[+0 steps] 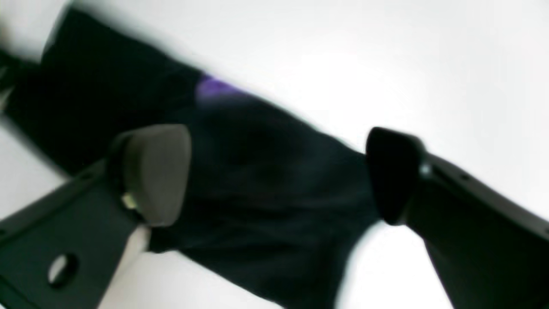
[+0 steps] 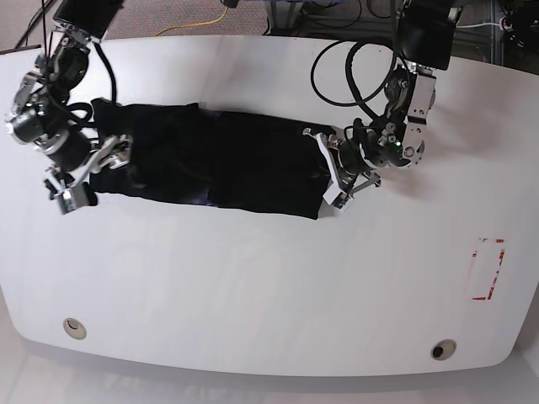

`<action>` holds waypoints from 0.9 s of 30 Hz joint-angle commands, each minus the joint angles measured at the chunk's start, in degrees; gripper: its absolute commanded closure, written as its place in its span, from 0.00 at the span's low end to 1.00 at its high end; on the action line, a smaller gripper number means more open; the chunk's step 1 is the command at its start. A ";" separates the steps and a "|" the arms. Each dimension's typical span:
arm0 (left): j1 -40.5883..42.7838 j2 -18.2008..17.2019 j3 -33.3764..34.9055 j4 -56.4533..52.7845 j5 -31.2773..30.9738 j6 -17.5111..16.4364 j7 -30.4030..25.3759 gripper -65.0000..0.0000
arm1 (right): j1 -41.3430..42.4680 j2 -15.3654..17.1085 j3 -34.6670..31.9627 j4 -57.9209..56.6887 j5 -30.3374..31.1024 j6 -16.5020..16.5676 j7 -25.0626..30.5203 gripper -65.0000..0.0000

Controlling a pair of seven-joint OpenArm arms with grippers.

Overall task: Layout the t-shirt on the table in an organized manner, then fold the t-shirt properly
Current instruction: 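Pull the strip end outward with the right gripper to straighten it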

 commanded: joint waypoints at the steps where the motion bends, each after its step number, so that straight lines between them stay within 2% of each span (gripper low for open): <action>1: 0.67 -1.15 0.26 -0.10 2.05 0.16 3.21 1.00 | 2.39 0.33 6.35 -3.83 2.11 -0.16 -2.85 0.00; 5: 0.76 -1.24 0.26 -0.10 2.05 0.16 3.21 1.00 | 4.68 0.42 12.77 -12.36 4.13 -0.16 -7.15 0.00; 10: 0.76 -1.33 0.17 -0.10 2.05 0.16 3.21 1.00 | 4.94 0.50 16.99 -20.97 6.33 -0.16 -7.59 0.00; 19: 0.76 -1.33 0.17 -0.01 2.05 0.16 3.21 1.00 | 4.77 1.47 17.25 -30.47 7.30 -0.16 -7.42 0.00; 27: 0.76 -1.33 0.17 0.43 2.05 0.16 3.21 1.00 | 4.77 1.03 16.90 -32.67 7.30 -0.16 -7.42 0.00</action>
